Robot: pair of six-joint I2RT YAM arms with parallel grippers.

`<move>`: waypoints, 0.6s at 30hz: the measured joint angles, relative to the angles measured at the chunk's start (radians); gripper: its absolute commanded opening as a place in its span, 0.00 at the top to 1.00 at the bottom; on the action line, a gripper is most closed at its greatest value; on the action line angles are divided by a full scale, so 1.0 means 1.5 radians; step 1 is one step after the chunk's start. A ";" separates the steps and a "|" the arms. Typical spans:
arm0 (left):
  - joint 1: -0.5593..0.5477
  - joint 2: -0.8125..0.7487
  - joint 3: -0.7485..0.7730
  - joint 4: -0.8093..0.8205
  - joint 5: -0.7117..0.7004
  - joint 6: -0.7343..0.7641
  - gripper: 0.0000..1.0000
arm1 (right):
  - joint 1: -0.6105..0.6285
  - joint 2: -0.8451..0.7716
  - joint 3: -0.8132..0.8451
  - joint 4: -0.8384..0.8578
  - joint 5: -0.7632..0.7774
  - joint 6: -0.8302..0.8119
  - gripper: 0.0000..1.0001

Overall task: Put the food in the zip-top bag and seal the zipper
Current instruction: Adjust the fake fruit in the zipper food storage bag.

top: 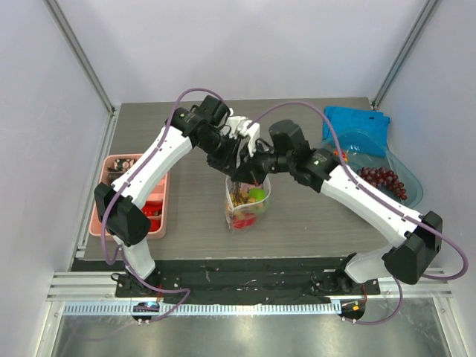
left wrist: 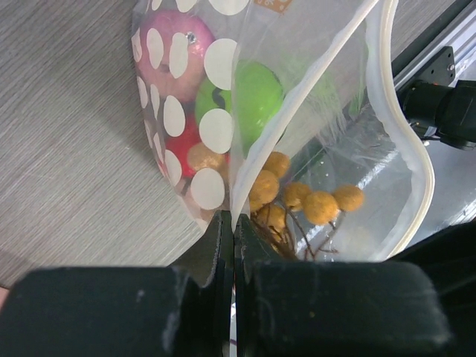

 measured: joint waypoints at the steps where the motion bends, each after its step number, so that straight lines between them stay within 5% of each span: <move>1: 0.000 0.000 0.000 0.001 0.001 -0.001 1.00 | -0.018 0.000 0.008 0.000 -0.007 0.026 0.99; 8: 0.001 0.000 0.000 0.005 0.004 -0.009 1.00 | -0.141 0.007 0.023 -0.029 -0.029 0.195 0.99; 16: 0.000 0.000 -0.001 0.005 0.004 -0.010 1.00 | -0.132 0.019 0.009 -0.071 0.025 0.263 0.99; 18: 0.001 0.000 -0.004 0.007 0.004 -0.010 1.00 | -0.121 0.019 0.009 -0.078 0.070 0.247 0.86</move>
